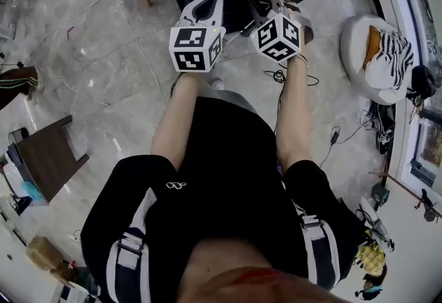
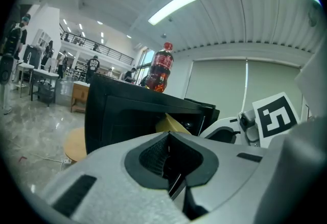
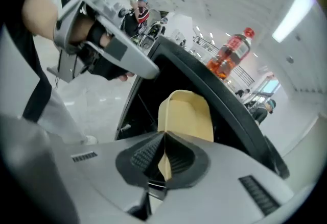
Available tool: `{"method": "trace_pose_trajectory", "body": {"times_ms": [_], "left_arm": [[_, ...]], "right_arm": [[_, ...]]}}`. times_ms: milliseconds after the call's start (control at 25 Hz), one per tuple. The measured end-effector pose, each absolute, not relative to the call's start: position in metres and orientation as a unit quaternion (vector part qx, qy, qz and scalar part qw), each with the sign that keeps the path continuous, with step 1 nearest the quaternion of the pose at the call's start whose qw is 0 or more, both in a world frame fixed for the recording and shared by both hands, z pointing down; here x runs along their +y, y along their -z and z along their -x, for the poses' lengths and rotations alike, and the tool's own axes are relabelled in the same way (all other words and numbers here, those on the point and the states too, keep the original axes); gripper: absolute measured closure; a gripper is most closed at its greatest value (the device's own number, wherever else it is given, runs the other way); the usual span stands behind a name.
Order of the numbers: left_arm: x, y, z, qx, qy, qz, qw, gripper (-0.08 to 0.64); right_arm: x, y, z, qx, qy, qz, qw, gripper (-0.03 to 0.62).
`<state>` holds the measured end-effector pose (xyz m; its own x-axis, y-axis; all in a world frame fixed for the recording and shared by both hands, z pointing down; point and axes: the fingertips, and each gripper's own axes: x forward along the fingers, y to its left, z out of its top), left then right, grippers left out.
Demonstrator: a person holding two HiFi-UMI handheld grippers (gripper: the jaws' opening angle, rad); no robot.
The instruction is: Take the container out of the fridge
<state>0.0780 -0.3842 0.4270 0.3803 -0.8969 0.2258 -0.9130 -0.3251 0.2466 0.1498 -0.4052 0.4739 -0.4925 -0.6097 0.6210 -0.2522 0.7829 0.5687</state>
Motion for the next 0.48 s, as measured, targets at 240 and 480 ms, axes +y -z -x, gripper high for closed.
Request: {"method": "trace_pose_trajectory", "body": {"times_ms": [240,480], "left_arm": [[-0.383,-0.427,-0.112,-0.523,-0.028,-0.836,0.164,0.551],[-0.377,-0.413,-0.165,-0.480,-0.033,-0.865,0.146,0.551]], "right_arm": [[-0.371,-0.451,-0.191,-0.891,0.049,-0.351,0.284,0.578],[-0.350,-0.423,-0.245,-0.894,-0.042,-0.428,0.123,0.578]]}}
